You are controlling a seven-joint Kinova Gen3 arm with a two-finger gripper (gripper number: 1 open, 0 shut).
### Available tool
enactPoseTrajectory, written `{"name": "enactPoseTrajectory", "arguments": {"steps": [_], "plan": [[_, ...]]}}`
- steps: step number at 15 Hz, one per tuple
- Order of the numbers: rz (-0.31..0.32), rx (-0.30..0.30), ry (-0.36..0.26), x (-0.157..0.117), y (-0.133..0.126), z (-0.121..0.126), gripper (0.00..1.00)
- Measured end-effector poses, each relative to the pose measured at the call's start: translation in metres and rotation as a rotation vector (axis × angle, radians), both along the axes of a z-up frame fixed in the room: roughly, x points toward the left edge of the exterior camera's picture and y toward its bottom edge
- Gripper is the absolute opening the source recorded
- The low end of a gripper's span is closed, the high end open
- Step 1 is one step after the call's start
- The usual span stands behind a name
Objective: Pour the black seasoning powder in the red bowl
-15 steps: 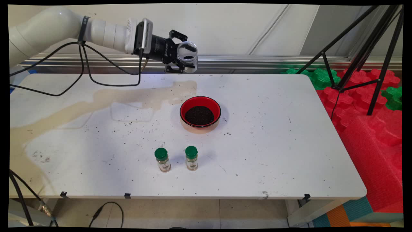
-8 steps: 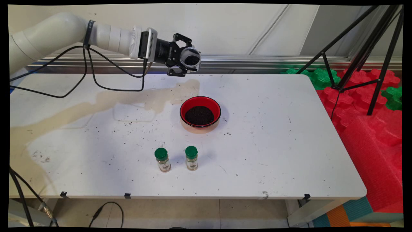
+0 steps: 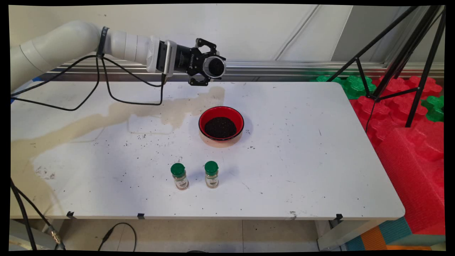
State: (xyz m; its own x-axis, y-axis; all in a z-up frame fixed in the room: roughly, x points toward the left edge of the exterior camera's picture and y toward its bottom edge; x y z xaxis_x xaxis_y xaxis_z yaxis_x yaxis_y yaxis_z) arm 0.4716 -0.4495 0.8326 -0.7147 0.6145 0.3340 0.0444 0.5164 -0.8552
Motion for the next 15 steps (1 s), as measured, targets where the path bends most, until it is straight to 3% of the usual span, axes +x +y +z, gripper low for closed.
{"name": "enactPoseTrajectory", "arguments": {"steps": [15], "plan": [[-0.081, -0.241, -0.179, -0.011, -0.002, -0.016, 0.00]]}}
